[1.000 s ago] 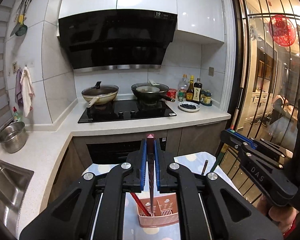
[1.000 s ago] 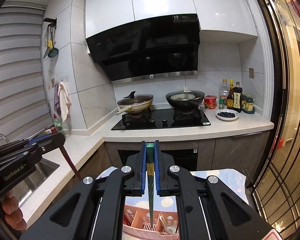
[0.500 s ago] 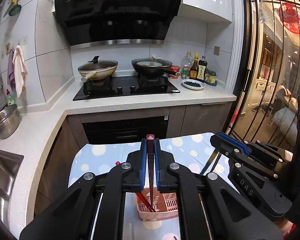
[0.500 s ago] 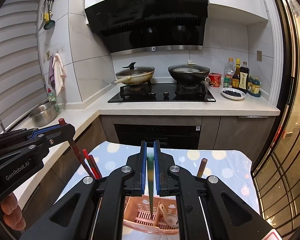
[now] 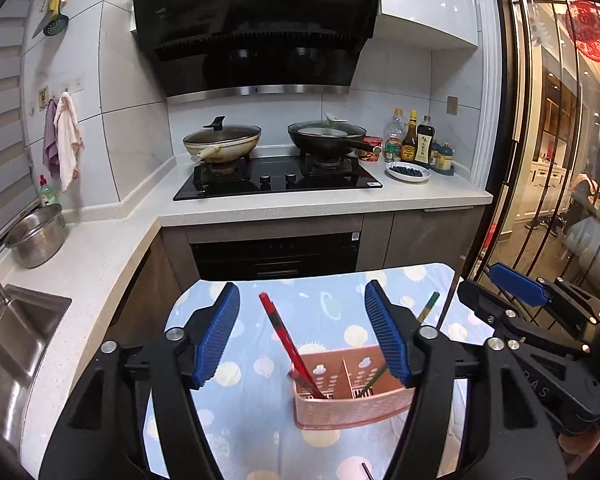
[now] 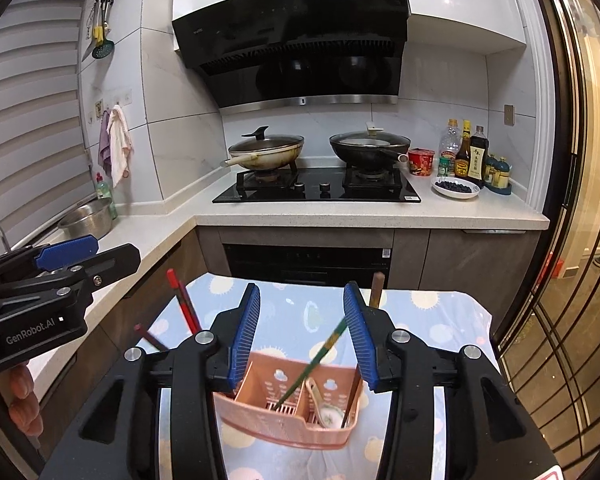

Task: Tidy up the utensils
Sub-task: 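Lower both chopsticks into the pink holder while both tools open to release them, then withdraw both open tools from the holder back toward the remaining utensils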

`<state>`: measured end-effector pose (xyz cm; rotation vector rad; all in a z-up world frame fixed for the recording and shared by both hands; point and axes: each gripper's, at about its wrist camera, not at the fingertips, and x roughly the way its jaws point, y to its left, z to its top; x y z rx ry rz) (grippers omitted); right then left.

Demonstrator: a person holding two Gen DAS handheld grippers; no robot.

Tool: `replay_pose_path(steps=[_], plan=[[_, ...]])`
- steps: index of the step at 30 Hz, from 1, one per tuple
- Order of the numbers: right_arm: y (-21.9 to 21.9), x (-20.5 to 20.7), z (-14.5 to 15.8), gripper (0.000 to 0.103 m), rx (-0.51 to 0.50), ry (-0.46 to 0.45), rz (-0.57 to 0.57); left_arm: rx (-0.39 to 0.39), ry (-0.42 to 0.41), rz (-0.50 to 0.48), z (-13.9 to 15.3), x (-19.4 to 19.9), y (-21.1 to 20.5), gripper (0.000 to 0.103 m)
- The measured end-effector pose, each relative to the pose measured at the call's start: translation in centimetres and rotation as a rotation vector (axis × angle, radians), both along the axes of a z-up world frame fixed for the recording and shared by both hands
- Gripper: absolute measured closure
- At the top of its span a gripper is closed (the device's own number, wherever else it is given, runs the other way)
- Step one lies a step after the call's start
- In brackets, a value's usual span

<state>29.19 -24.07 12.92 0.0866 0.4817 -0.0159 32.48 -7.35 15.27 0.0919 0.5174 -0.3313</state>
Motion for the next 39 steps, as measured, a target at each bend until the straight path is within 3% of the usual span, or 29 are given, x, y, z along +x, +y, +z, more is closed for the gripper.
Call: replay_pose_path(steps=[14,27,39], plan=[[0.2,-7.7,-4.3,0.06,-0.032,0.049,-0.004,0.062,0.034,0.027,-4.7,-5.6,1.5,0.037],[-0.1,-15.0,-9.7,0.06,-0.006,0.115,-0.012,0.09,0.141,0.042,-11.4,-10.6,2.4,0.033],[2.9,-20.3,-14.7,0.06,-0.022,0.196,0.023,0.13,0.217,0.052,-16.0,-14.2,2.7,0.032]])
